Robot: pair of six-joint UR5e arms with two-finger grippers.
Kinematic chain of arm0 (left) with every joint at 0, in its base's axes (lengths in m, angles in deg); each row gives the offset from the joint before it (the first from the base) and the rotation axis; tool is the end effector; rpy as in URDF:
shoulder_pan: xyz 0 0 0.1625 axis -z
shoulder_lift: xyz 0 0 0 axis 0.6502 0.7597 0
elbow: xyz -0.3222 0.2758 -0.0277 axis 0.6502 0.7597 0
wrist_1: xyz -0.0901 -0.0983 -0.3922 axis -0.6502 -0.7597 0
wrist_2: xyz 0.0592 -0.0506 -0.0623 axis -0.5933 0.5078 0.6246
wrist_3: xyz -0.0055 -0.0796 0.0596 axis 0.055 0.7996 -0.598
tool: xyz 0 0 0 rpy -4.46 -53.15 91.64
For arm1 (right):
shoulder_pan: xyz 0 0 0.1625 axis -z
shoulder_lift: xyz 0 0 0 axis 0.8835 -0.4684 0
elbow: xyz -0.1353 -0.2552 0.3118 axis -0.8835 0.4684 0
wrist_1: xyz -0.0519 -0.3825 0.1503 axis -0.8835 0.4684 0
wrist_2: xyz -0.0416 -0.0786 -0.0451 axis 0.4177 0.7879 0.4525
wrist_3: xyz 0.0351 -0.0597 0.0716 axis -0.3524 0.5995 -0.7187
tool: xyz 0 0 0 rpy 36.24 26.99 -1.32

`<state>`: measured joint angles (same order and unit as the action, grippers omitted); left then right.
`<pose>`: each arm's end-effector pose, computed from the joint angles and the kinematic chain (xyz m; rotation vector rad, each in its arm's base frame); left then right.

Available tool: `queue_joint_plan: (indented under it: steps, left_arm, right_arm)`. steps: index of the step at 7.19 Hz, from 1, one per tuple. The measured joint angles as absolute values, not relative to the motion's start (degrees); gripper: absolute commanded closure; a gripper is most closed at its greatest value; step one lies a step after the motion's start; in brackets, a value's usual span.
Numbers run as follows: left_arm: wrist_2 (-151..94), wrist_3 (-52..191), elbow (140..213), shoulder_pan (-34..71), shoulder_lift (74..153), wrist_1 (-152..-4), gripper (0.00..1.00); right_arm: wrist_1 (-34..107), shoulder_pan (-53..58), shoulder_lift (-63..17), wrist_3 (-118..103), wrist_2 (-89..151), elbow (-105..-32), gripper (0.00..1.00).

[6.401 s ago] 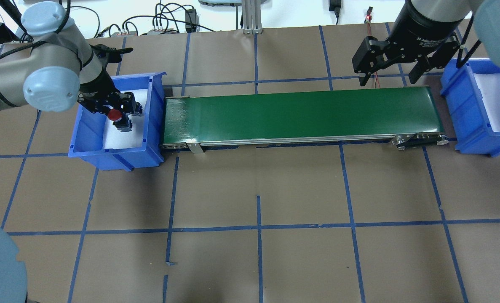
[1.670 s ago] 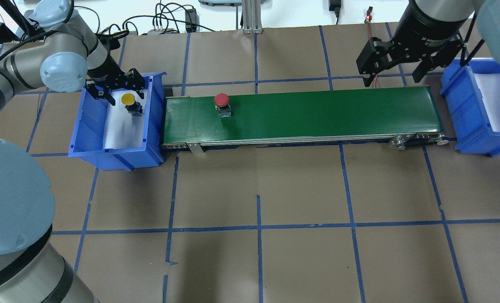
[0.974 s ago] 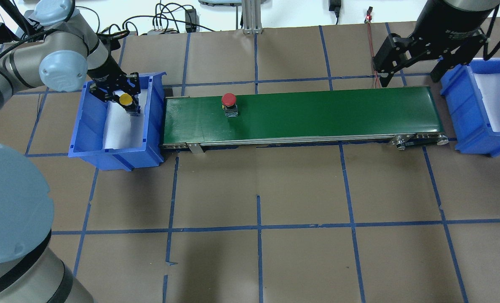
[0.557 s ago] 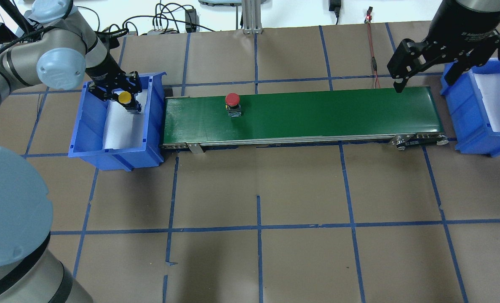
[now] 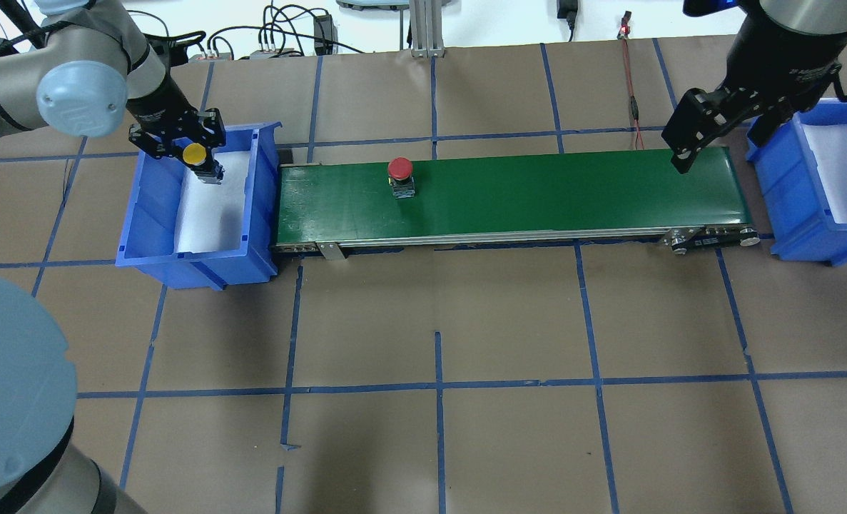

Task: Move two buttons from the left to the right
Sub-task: 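Carry the yellow button onto the belt while the right gripper lowers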

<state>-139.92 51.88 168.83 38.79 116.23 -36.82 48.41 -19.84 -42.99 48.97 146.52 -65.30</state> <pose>-0.0129 -0.6525 0.3484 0.2191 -3.1322 -0.0144 0.0583 -0.5024 0.4882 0.8613 -2.9800 -0.0514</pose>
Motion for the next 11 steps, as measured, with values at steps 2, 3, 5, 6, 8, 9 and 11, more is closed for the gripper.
queue_joint_plan:
  steps: [2,3,5,6,8,9,11]
  left_arm:
    - [-140.7,53.3,167.5,44.9,113.1,-40.6,0.70]
    - [-140.9,56.0,166.3,48.1,113.0,-42.0,0.70]
    - [-140.3,63.6,165.2,54.0,115.3,-42.0,0.70]
    - [-140.0,66.0,165.0,56.3,118.0,-40.3,0.70]
    - [-139.9,67.6,165.5,59.3,122.4,-37.4,0.70]
    - [-139.9,67.5,165.8,59.7,123.1,-36.9,0.70]
    - [-140.0,67.1,166.0,58.6,123.4,-36.6,0.69]
  right_arm:
    - [54.2,-17.6,-42.9,62.7,145.3,-69.6,0.00]
    - [57.4,-16.8,-42.8,72.0,144.6,-71.4,0.00]
    - [62.7,-14.0,-40.4,87.6,144.0,-72.8,0.00]
    - [65.2,-12.2,-37.2,92.6,143.5,-72.7,0.00]
    - [71.0,-10.6,-31.1,96.2,143.0,-72.6,0.00]
    - [72.8,-10.7,-29.6,95.9,142.7,-72.8,0.00]
    - [74.6,-12.0,-27.6,95.5,142.6,-73.4,0.00]
